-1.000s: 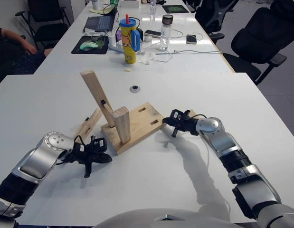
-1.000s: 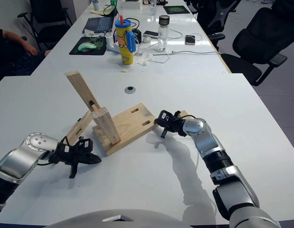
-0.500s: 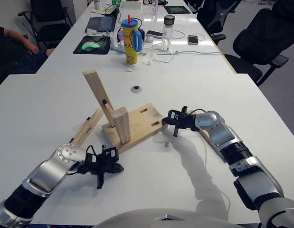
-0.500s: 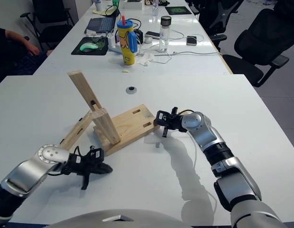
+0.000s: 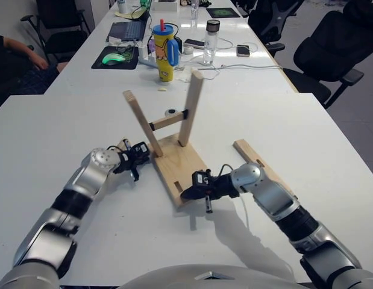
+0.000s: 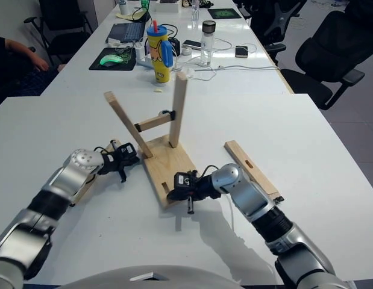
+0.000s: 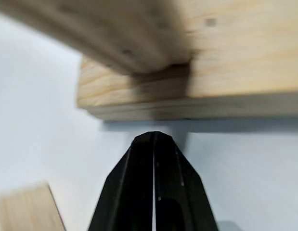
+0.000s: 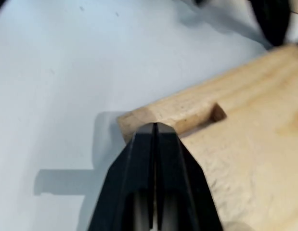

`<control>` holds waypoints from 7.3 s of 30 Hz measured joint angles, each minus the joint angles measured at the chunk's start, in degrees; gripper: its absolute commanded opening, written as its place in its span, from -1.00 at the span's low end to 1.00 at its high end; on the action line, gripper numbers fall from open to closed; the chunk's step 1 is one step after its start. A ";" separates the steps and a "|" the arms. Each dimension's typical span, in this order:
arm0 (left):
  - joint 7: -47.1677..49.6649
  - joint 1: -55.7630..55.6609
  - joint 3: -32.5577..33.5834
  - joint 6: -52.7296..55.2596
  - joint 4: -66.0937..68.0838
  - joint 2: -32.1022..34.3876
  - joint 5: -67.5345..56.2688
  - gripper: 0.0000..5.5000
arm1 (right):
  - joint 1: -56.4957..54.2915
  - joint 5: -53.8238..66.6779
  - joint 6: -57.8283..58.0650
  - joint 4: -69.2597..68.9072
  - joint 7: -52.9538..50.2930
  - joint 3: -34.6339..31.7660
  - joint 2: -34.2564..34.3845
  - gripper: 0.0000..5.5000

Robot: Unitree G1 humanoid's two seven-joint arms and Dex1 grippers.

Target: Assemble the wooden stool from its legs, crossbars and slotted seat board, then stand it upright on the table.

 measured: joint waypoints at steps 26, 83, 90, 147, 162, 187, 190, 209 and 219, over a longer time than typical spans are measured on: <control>-12.03 4.50 22.72 1.82 -3.88 22.20 -5.98 -0.39 | 20.12 6.90 2.43 -18.15 -23.91 -15.87 5.47 -1.00; 6.19 33.58 34.50 -24.47 -30.31 -0.37 -17.67 -0.52 | 19.08 35.89 15.82 -23.91 -35.90 -31.12 17.86 -0.38; 10.41 44.39 26.55 -24.98 -46.58 -7.38 -15.47 -0.52 | 19.17 48.77 17.27 -27.39 -42.47 -34.24 22.62 0.04; 22.66 44.84 16.73 -18.06 -53.29 -16.03 -15.96 0.04 | 25.60 58.14 18.57 -25.73 -48.02 -46.56 7.76 -0.83; 30.02 24.73 8.57 -17.60 -38.03 -31.64 -11.11 0.04 | 22.68 39.24 1.31 -8.87 -33.35 -53.30 -5.48 -0.83; 26.57 24.89 10.89 -16.09 -33.83 -32.13 -14.44 0.04 | 23.31 28.11 -17.19 0.19 -28.33 -51.58 -1.52 -0.83; 26.42 25.19 10.89 -15.83 -33.86 -32.07 -14.50 0.04 | 23.27 28.13 -17.42 0.40 -28.31 -51.57 -1.53 -0.83; 24.47 25.91 10.67 -13.55 -35.15 -30.96 -15.14 0.04 | 22.03 25.83 -22.44 2.73 -28.25 -49.37 0.54 -0.83; 24.46 25.92 10.61 -13.54 -35.41 -30.99 -15.15 0.04 | 21.84 25.93 -22.47 2.90 -28.19 -49.45 0.55 -0.83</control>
